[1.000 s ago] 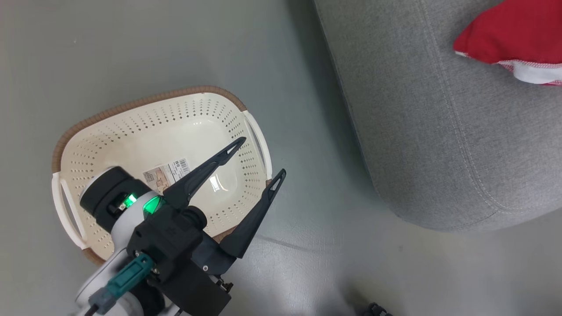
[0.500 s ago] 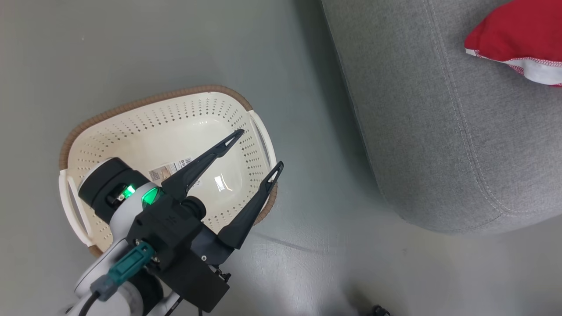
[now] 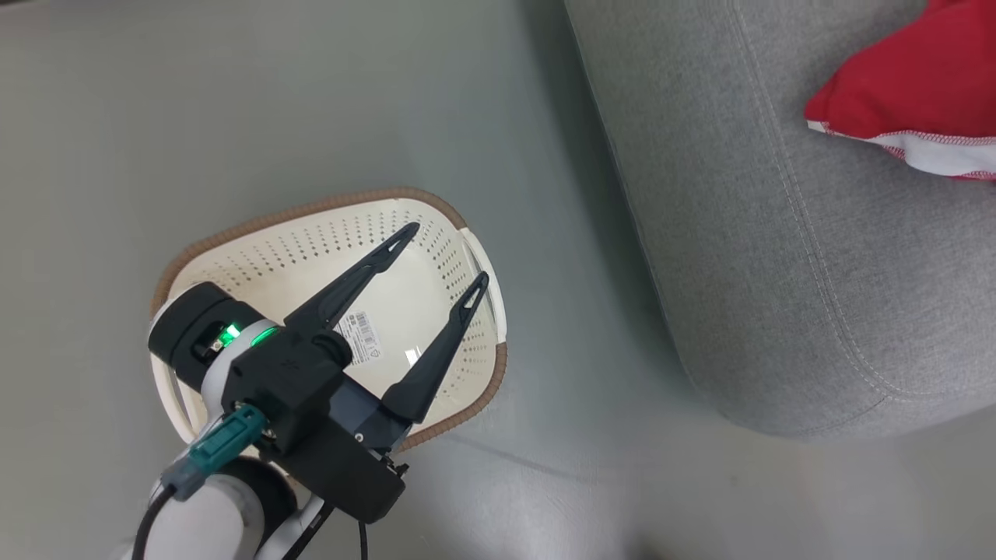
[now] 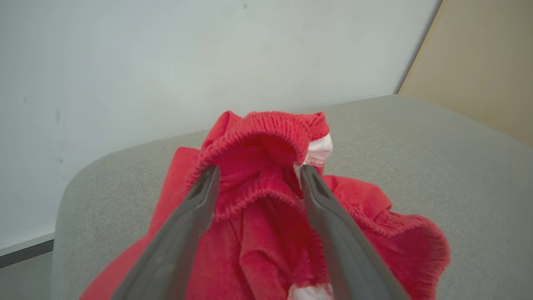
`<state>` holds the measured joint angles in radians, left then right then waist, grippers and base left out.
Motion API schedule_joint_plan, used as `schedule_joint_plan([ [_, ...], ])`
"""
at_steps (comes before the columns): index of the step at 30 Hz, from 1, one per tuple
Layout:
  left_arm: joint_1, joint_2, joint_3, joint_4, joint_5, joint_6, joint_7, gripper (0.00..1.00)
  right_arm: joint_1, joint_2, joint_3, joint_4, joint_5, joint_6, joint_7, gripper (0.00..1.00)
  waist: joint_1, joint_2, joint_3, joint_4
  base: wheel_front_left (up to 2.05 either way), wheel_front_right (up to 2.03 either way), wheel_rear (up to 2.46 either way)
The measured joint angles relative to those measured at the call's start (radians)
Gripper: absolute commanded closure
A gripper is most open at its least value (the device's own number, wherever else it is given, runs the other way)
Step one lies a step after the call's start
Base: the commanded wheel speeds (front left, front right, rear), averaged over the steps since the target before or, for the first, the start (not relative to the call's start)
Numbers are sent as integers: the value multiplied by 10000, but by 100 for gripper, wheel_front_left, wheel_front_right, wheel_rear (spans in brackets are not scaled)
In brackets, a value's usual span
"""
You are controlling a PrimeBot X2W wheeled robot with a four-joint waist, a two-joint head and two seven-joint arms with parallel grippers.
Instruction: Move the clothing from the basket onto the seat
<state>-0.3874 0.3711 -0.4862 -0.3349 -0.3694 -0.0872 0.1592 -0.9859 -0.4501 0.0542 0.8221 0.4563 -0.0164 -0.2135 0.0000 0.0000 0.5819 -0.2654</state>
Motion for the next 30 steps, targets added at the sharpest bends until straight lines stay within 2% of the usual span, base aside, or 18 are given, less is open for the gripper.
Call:
schedule_joint_plan([
  [9,442,-387,290,713,-174,385,-577,0,1332,876,537,-1162,-313,-29,-268,0,0,0,-869,354,0,0,0],
  [23,1214,-849,669,1597,-623,972,-1254,0,3494,1421,1289,-4056,-974,-286,-372,0,-2,-1,-2233,1560,0,0,0],
  [30,1603,-884,934,1965,-754,1174,-1452,0,4344,1657,1555,-4943,-1137,-378,-387,0,-2,-1,-2867,2097,0,0,0],
])
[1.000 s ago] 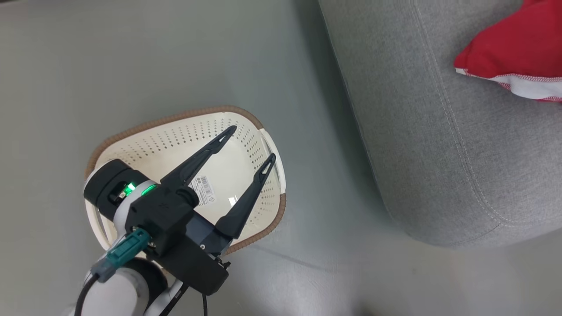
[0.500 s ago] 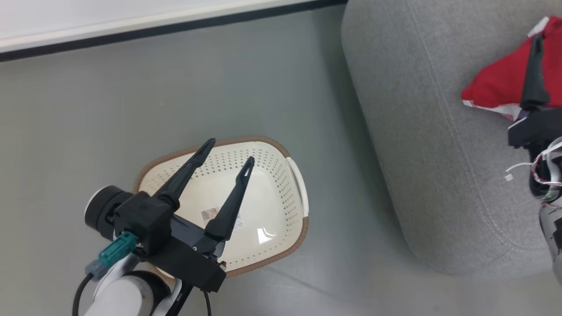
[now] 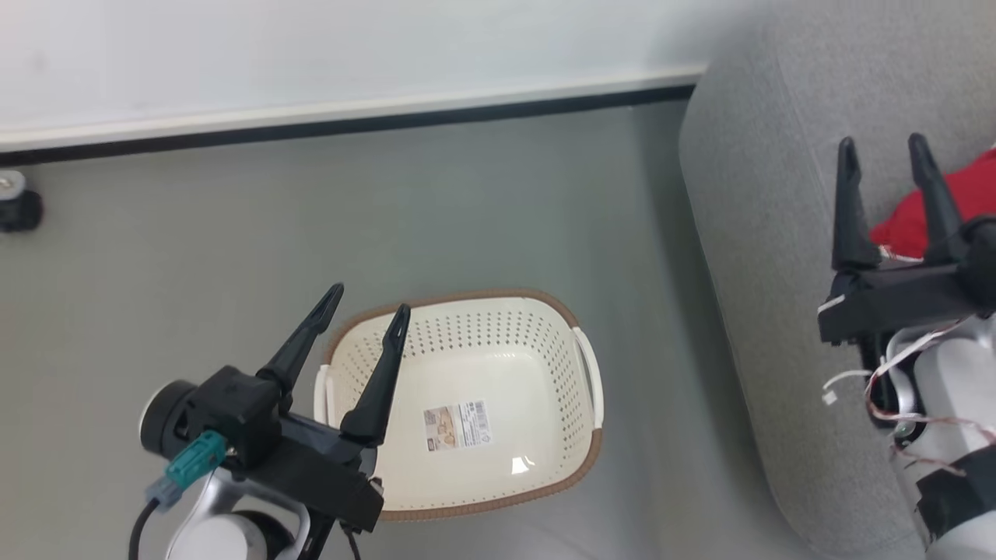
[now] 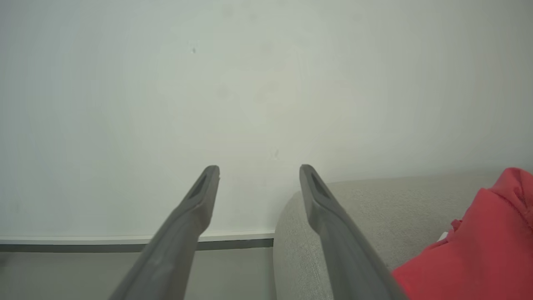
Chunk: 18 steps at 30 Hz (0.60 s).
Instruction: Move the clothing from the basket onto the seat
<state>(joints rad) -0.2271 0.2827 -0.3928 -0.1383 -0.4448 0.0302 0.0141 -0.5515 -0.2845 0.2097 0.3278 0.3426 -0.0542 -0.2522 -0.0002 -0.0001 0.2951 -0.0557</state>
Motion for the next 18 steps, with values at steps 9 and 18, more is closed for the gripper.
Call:
schedule_joint_plan([
  [9,533,-67,128,267,-128,174,-198,0,1296,236,313,-821,-265,-174,-2,0,0,0,-763,410,0,0,0],
  [18,1188,-178,284,389,-311,418,-351,0,2508,261,405,-1413,-349,-389,92,0,1,0,-1483,721,0,0,0],
])
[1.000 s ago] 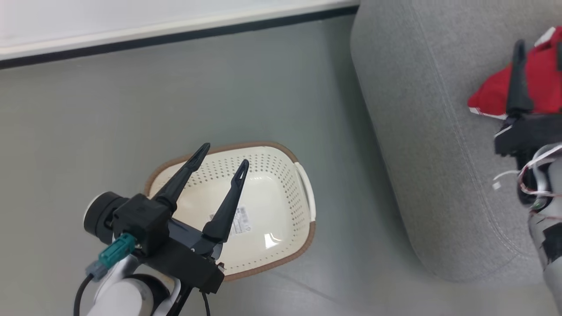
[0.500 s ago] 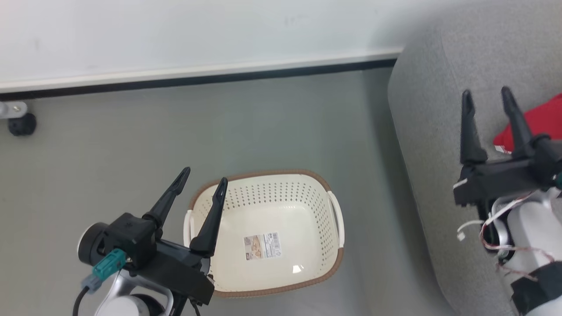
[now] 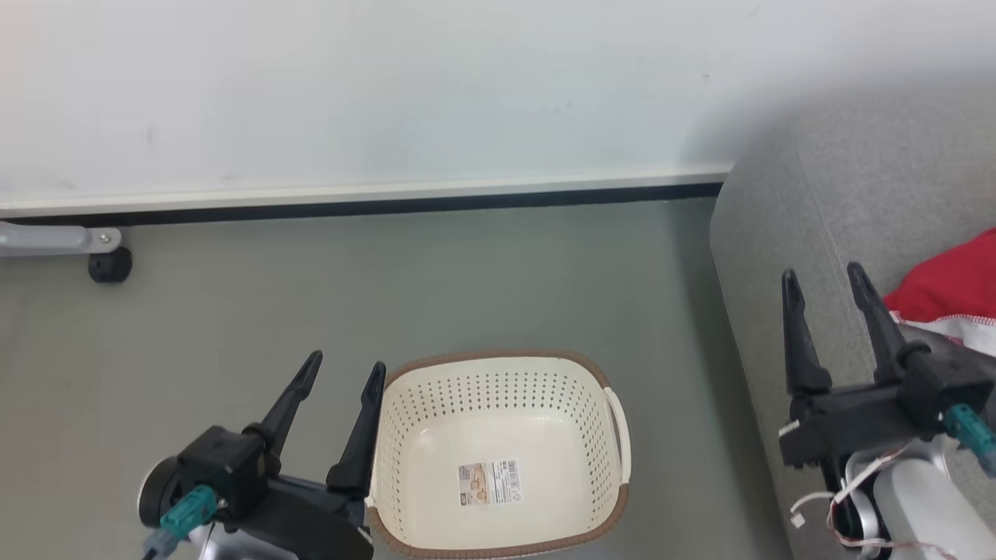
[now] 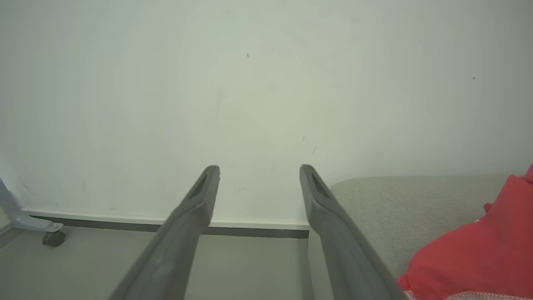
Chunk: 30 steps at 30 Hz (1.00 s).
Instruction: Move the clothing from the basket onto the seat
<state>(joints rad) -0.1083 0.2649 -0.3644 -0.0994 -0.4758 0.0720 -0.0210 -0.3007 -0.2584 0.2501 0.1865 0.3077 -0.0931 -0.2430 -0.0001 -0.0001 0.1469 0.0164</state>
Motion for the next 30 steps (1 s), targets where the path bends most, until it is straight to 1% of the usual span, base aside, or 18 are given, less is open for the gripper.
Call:
schedule_joint_plan([
  [6,421,-17,117,25,-44,121,-79,0,889,29,-4,-405,-10,-134,194,0,0,0,-371,100,0,0,0],
  [18,1017,-19,378,-79,-58,251,-163,0,2084,92,-184,-1183,-100,-226,627,0,1,0,-738,116,0,0,0],
  [30,1201,-46,673,-125,-56,351,-161,0,2512,121,-454,-1685,-221,-301,1024,0,1,1,-761,123,0,0,0],
])
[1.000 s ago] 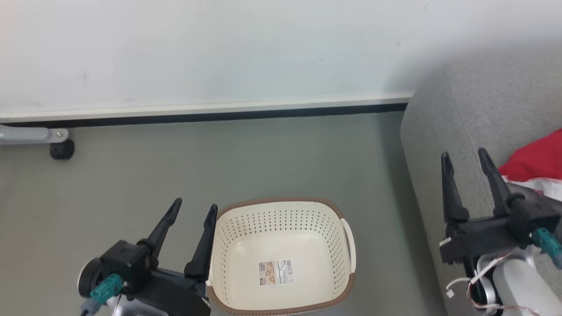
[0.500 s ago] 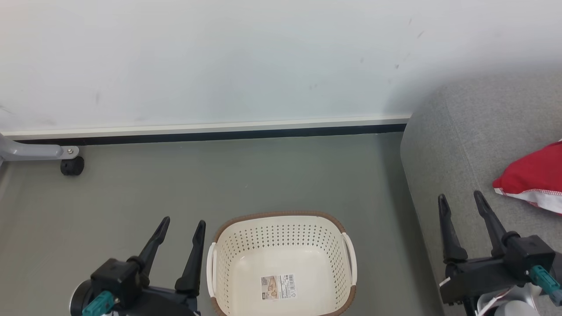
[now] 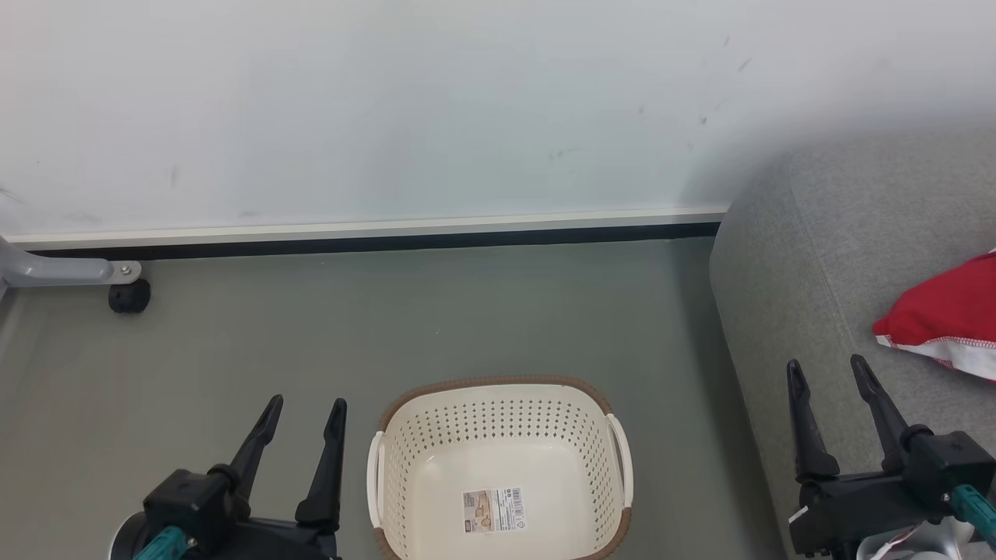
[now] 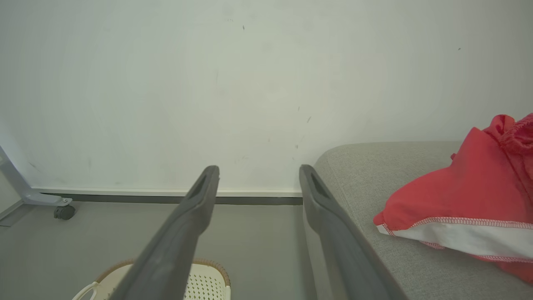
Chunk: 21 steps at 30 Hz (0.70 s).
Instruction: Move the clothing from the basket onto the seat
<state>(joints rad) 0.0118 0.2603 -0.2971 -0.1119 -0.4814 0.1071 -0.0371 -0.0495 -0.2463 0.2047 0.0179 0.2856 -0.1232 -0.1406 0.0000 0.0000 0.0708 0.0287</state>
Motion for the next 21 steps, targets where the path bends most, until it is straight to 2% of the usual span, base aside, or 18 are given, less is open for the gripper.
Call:
schedule_joint_plan([
  [21,337,-397,472,-17,196,163,-2,0,278,109,-355,-531,-324,-12,489,0,0,0,18,111,0,0,0],
])
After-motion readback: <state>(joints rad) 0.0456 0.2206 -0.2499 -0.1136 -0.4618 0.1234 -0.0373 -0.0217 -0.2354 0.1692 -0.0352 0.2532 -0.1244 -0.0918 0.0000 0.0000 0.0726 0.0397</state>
